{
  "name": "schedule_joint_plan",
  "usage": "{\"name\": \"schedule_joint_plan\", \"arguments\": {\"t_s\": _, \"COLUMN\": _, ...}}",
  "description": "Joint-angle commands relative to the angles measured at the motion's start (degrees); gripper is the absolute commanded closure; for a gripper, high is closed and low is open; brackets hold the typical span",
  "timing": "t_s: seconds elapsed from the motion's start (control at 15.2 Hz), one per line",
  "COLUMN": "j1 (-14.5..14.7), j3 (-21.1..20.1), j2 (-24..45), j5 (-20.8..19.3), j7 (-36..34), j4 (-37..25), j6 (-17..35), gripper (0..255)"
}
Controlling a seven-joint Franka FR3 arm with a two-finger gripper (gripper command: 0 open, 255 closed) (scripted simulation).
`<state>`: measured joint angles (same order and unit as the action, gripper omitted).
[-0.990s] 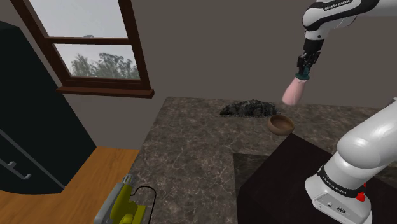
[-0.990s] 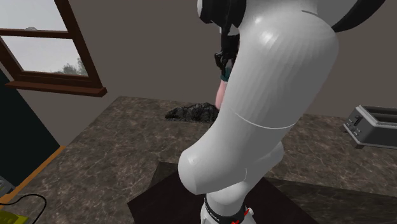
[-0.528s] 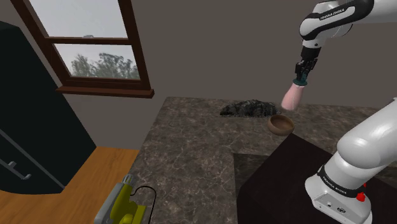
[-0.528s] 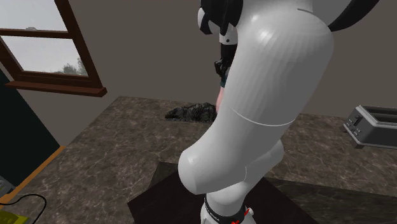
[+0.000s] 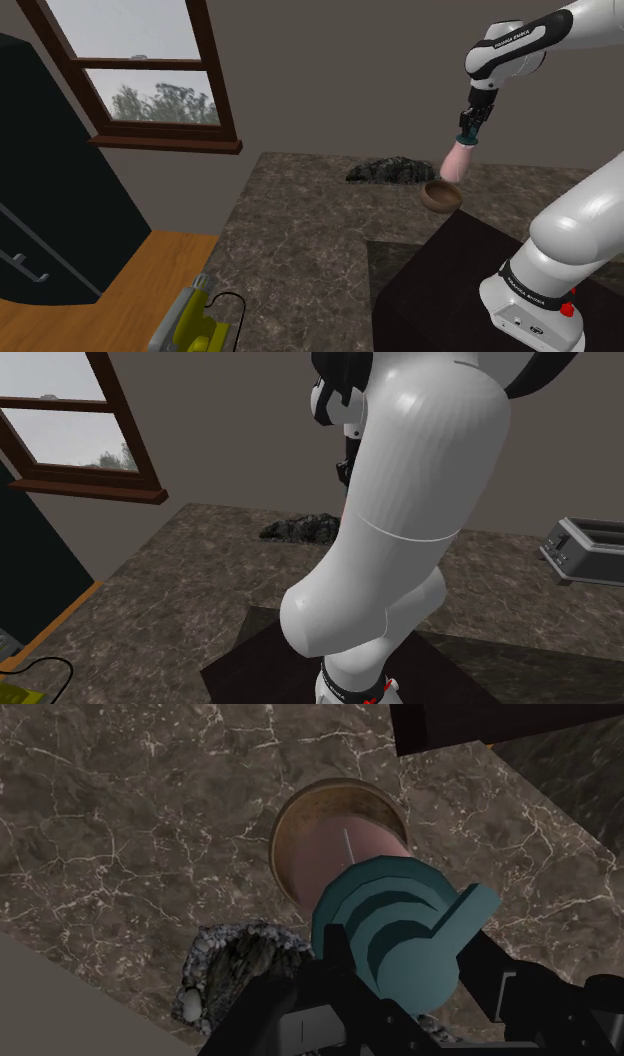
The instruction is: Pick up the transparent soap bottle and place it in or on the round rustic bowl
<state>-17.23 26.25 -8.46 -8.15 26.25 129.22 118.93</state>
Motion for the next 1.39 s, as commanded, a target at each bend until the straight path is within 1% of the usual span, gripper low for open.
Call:
{"name": "schedule_joint_plan", "arguments": {"t_s": 0.0, "j1": 0.0, "j3": 0.2, "j2": 0.8, "j5": 0.3, "j7": 0.2, "j4": 0.7, "j6": 1.5, "gripper": 255}}
{"name": "schedule_joint_plan", "arguments": {"t_s": 0.86, "j1": 0.0, "j3": 1.0, "j2": 6.9, "j5": 2.7, "j7": 1.7, "j4": 5.5, "j6": 12.0, "gripper": 255}}
{"name": "schedule_joint_plan", "arguments": {"t_s": 1.32, "j1": 0.0, "j3": 1.0, "j2": 7.1, "j5": 2.7, "j7": 1.7, "j4": 5.5, "j6": 12.1, "gripper": 255}}
